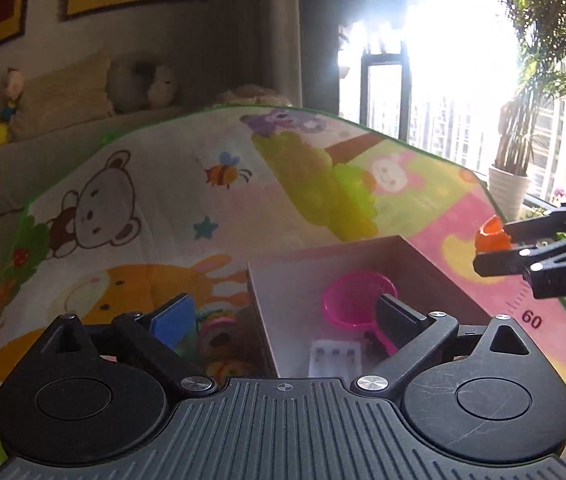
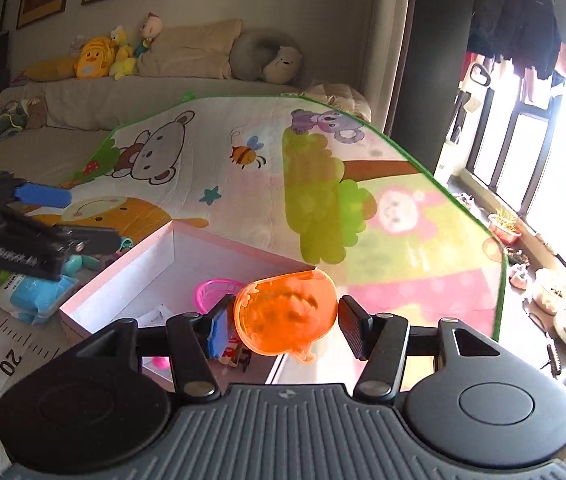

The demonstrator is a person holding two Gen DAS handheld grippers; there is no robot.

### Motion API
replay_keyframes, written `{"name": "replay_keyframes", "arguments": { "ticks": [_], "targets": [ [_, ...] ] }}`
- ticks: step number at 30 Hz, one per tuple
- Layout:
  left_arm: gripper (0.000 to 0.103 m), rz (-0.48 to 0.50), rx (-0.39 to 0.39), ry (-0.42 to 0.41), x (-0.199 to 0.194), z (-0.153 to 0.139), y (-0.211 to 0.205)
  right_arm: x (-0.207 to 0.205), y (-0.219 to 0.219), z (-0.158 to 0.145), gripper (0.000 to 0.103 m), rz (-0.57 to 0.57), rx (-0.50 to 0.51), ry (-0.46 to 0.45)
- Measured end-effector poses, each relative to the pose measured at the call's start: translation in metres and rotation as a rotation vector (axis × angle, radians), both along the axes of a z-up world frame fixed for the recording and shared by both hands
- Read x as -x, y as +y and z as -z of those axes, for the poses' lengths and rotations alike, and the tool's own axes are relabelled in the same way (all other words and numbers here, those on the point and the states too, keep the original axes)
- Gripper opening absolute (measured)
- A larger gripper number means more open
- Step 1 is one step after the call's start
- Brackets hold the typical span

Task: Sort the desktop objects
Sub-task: 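Drop the pink net into the box with the left tool while the right lowers the orange scoop in, then grasp the pink Hello Kitty toy keychain with the right tool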

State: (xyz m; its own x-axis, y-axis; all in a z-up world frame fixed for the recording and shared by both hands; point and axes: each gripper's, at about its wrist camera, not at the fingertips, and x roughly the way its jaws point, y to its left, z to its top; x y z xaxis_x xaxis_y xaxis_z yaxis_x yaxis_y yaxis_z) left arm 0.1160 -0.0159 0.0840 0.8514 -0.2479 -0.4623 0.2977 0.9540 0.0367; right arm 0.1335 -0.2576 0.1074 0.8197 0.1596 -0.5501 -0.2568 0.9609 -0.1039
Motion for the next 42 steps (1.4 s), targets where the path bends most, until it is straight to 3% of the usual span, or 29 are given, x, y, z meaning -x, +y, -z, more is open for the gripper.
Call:
{"name": "replay_keyframes", "arguments": {
  "ticks": [6,12,15,18,22,24,26,32,33,35,38,42],
  "targets": [
    [0.101,-0.111,-0.07,0.07,0.052,0.046,0.045,-0.029,0.018,0.025,0.058,-0.009,-0.059,0.155],
    [0.101,-0.28,-0.088,0.116,0.071,0.072,0.091,-0.013,0.058,0.015,0.06,-0.072,0.009,0.115],
    [0.101,-0.346,-0.053,0.134,0.073,0.075,0.108,-0.006,0.095,0.01,0.059,-0.143,0.061,0.087],
    [0.101,-0.335,0.013,0.132,0.08,0.074,0.116,-0.011,0.133,0.005,0.056,-0.223,0.051,0.111],
    [0.102,-0.283,0.018,0.065,0.091,0.072,0.11,-0.057,0.183,0.007,0.056,-0.244,0.057,0.205],
    [0.102,-0.264,0.017,0.041,0.094,0.071,0.106,-0.088,0.204,0.015,0.053,-0.212,0.078,0.237],
    [0.102,-0.257,0.032,0.031,0.095,0.071,0.107,-0.117,0.218,0.024,0.044,-0.157,0.125,0.238],
    [0.103,-0.279,0.098,0.036,0.094,0.072,0.118,-0.203,0.233,0.062,0.042,-0.001,0.08,0.365],
    [0.103,-0.282,0.101,0.035,0.094,0.072,0.119,-0.21,0.234,0.067,0.041,0.012,0.081,0.38],
    [0.103,-0.277,0.109,0.029,0.095,0.072,0.12,-0.216,0.239,0.077,0.026,0.012,0.118,0.401],
    [0.103,-0.262,0.128,0.016,0.098,0.071,0.122,-0.207,0.244,0.079,0.026,-0.01,0.174,0.398],
    [0.103,-0.259,0.151,0.019,0.097,0.071,0.126,-0.184,0.244,0.073,0.026,-0.071,0.149,0.461]
  ]
}}
